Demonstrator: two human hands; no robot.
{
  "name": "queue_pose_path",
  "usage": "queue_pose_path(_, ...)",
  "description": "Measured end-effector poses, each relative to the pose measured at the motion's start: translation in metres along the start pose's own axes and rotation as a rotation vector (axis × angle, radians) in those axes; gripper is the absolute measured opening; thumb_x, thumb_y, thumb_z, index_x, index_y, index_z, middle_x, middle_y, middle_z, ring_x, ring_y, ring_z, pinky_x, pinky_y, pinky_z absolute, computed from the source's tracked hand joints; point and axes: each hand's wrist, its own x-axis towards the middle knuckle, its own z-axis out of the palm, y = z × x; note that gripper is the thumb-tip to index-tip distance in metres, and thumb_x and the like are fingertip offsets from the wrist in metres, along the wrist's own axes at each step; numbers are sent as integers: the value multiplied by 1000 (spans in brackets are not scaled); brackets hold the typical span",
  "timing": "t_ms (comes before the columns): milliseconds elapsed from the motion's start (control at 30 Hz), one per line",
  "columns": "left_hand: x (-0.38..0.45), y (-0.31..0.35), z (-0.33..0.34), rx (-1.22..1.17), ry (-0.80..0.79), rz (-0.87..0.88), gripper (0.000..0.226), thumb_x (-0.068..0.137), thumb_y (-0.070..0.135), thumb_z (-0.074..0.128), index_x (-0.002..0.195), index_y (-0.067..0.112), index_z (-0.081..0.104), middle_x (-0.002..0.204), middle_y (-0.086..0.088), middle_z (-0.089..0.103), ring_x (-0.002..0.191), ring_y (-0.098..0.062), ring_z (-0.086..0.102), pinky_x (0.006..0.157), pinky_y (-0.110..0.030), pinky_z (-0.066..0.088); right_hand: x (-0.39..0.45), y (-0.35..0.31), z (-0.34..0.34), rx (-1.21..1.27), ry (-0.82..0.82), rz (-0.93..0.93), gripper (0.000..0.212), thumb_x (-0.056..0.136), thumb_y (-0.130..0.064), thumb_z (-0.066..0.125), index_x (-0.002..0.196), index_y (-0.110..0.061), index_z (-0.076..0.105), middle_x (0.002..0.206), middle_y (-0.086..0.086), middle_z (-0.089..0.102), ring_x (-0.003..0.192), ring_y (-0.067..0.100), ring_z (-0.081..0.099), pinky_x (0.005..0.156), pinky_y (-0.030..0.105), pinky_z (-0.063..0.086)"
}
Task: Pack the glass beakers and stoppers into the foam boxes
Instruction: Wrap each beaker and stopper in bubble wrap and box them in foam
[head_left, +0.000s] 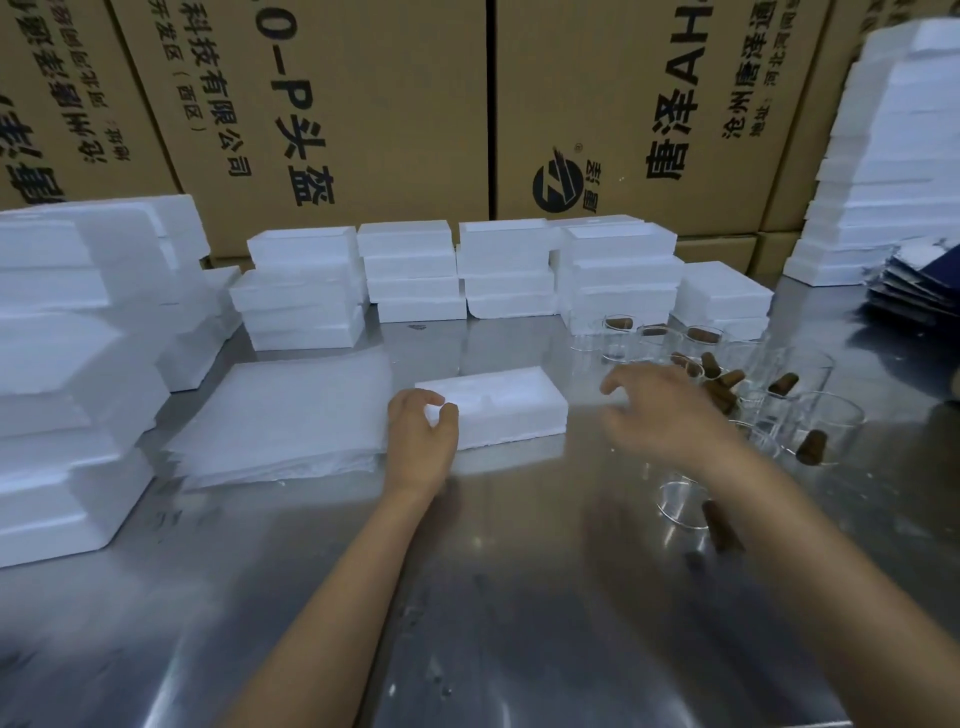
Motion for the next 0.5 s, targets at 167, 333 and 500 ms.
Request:
queue_pose_path(167, -3, 1, -1, -6, -10, -33, 20, 95, 13, 53, 111, 5, 63, 130, -8, 50, 107, -8, 44, 85, -10, 27, -2, 35, -21, -167, -270, 162, 54, 92, -28, 54, 145, -25, 40, 148, 7, 42, 131, 29, 44, 107, 42, 41)
queue_pose_path(333, -3, 3, -3, -5, -20, -57, 21, 95, 15, 53, 112, 8, 62, 131, -5, 48, 105, -7, 43, 81, -11, 27, -1, 43, -5, 9, -206, 181, 45, 87, -16, 59, 130, -27, 54, 131, 4, 55, 108, 23, 58, 91, 33, 51)
queue_pose_path(500, -3, 4, -4, -28, -38, -80, 20, 95, 16, 53, 111, 10, 62, 131, -4, 46, 116, -14, 48, 95, -22, 35, 6, 39, 10, -33, -33, 106, 19, 83, -17, 64, 87, -33, 72, 114, -1, 61, 113, 22, 54, 93, 36, 49)
